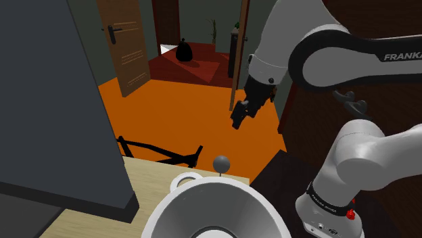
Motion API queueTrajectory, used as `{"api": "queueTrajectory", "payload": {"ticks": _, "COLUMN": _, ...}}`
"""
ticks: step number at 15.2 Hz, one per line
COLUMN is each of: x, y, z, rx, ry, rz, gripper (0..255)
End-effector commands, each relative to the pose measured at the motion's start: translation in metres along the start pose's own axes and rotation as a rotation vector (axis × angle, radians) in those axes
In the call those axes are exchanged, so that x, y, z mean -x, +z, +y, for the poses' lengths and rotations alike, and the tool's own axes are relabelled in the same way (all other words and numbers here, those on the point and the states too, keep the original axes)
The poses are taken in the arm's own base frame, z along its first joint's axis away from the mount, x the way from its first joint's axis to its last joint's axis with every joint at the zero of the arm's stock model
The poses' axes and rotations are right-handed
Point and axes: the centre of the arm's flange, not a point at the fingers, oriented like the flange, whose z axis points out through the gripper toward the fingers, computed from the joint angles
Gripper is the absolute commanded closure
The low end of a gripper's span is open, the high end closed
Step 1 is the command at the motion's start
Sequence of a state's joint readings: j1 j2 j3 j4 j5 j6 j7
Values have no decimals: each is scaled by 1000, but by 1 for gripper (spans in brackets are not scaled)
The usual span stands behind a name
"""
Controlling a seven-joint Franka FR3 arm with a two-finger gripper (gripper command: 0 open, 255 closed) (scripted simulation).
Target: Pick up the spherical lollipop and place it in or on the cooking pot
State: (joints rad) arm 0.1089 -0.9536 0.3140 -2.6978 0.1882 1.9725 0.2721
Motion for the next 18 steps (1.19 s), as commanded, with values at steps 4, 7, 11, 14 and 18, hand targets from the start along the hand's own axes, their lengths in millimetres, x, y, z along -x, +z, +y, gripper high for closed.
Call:
{"api": "queueTrajectory", "payload": {"ticks": 4, "x": 18, "y": 41, "z": -49, "rx": 13, "ry": 16, "rz": 3, "gripper": 0}}
{"api": "queueTrajectory", "payload": {"ticks": 7, "x": 30, "y": 67, "z": -77, "rx": 21, "ry": 25, "rz": 4, "gripper": 0}}
{"api": "queueTrajectory", "payload": {"ticks": 11, "x": 38, "y": 91, "z": -97, "rx": 26, "ry": 31, "rz": 5, "gripper": 0}}
{"api": "queueTrajectory", "payload": {"ticks": 14, "x": 38, "y": 107, "z": -97, "rx": 26, "ry": 31, "rz": 5, "gripper": 0}}
{"api": "queueTrajectory", "payload": {"ticks": 18, "x": 38, "y": 125, "z": -96, "rx": 26, "ry": 31, "rz": 5, "gripper": 0}}
